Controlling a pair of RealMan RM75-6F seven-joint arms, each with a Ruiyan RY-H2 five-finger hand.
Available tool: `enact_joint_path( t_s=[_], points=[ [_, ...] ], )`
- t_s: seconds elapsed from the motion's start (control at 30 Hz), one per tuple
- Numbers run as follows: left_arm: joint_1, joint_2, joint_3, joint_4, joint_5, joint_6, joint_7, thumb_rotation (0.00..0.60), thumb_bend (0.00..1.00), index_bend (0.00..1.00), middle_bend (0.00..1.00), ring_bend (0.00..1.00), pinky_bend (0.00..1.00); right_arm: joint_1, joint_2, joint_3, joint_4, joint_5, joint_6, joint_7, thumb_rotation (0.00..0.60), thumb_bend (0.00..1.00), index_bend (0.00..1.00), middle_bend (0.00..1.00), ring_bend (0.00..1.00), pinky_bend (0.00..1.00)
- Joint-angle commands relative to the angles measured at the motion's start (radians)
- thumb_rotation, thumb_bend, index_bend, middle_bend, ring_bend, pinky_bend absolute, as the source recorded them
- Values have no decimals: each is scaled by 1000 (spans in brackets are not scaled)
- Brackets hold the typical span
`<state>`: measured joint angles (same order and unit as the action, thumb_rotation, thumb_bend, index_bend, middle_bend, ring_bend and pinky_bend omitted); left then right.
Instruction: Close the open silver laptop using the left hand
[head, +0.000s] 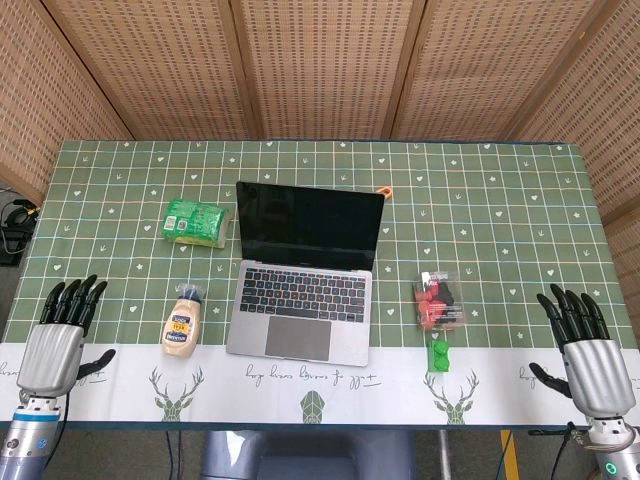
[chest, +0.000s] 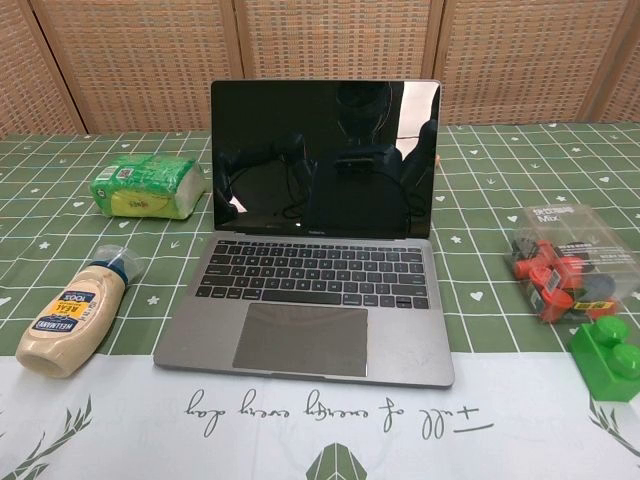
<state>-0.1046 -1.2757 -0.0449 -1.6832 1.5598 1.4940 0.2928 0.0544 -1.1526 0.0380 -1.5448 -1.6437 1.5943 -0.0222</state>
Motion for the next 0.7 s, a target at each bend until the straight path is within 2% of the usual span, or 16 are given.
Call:
enact_joint_path(
  t_s=[0.03, 0.13, 0.2, 0.37, 0.5, 0.63, 0.7],
  points=[
    [-45, 25, -35, -48, -33, -56, 29, 600, 74, 0, 0, 0, 0, 4, 3, 8, 1, 12, -7, 7, 600, 57, 0, 0, 0, 0],
    [-93, 44, -79, -98, -55, -95, 77, 600, 88, 0, 0, 0, 0, 7, 5, 16, 2, 21, -8, 13, 600, 57, 0, 0, 0, 0],
    [-128, 55, -112, -130, -83, -128, 105, 600, 148, 0, 0, 0, 0, 9, 6, 20, 4, 28, -11, 19, 600, 57, 0, 0, 0, 0],
    [-249, 74, -217, -188, -192, -246, 156, 600, 551, 3, 0, 0, 0, 17, 8, 33, 21, 62, -33, 44, 600, 57, 0, 0, 0, 0],
    [-380, 77, -302, -185, -314, -377, 205, 600, 740, 40, 0, 0, 0, 26, 9, 46, 37, 99, -61, 68, 600, 57, 0, 0, 0, 0],
    [-504, 55, -354, -137, -431, -495, 243, 600, 927, 80, 0, 0, 33, 33, 10, 51, 46, 119, -83, 82, 600, 57, 0, 0, 0, 0],
    [-559, 38, -371, -102, -481, -546, 257, 600, 973, 88, 0, 0, 50, 35, 11, 52, 49, 124, -89, 87, 600, 57, 0, 0, 0, 0]
  ],
)
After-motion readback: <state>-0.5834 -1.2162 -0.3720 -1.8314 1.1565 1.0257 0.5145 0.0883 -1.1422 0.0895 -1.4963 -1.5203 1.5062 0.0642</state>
